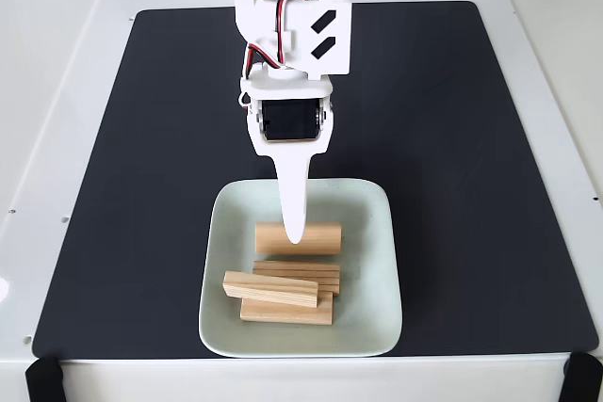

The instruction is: Pick up the wooden block and place them on the plate.

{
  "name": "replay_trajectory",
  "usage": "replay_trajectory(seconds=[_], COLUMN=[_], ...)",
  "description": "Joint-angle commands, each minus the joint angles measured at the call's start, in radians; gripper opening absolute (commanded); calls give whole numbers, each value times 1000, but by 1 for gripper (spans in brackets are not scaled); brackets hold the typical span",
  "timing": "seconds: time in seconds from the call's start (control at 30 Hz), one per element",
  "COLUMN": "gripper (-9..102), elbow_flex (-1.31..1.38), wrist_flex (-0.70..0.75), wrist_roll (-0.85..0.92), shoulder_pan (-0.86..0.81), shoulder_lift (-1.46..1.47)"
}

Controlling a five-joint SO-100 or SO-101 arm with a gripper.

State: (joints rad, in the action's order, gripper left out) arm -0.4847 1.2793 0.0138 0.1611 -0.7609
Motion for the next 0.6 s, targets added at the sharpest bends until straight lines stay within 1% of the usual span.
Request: replay_trajectory(seconds=[0.0, 0.1, 0.27, 0.37, 0.47, 0.57], gripper=[44, 45, 39, 29, 14, 0], elbow_flex=[34, 34, 15, -81, -225, -402], wrist_flex=[-3, 3, 3, -12, -21, -112], wrist_roll=[-3, -3, -3, -3, -3, -3], shoulder_pan=[-3, -3, -3, -2, 11, 20], shoulder_lift=[-29, -32, -77, -163, -279, -413])
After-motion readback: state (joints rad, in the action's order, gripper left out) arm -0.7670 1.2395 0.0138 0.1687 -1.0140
